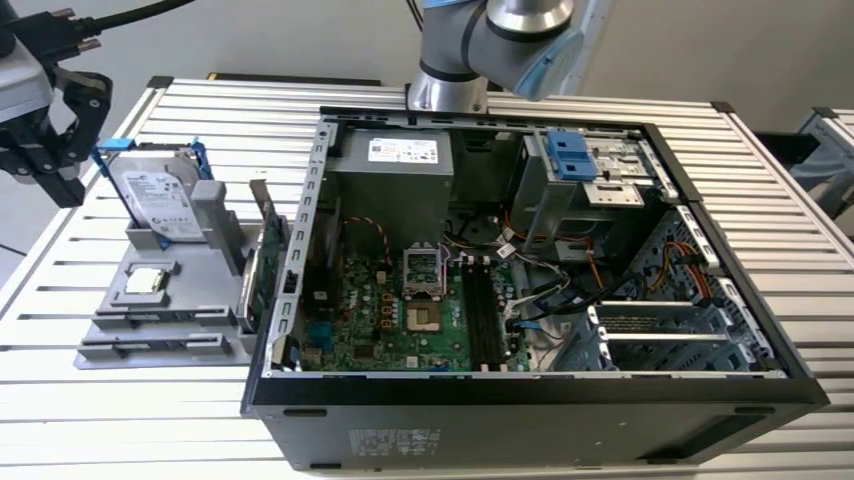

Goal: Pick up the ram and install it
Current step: 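Pick up the ram and move it above insertion slot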

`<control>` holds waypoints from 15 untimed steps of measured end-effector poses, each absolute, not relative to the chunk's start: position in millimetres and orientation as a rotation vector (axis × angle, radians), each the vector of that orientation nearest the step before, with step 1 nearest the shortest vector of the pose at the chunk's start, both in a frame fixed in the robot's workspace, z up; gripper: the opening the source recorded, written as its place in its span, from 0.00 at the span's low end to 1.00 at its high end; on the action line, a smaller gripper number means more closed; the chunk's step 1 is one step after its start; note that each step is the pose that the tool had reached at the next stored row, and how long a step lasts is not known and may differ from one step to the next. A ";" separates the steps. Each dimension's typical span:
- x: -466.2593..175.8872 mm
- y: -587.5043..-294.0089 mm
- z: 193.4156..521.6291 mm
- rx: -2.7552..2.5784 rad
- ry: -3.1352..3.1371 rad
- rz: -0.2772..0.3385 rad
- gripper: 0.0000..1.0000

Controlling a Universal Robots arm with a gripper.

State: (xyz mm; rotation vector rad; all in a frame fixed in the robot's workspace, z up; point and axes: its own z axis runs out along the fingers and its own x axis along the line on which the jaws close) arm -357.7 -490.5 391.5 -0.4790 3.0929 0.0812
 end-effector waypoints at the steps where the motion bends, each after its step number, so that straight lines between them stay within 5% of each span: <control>1: -357.7 -490.5 391.5 -0.486 3.092 0.081 0.00; 15: -358.0 -490.5 391.5 -0.575 3.078 0.082 0.00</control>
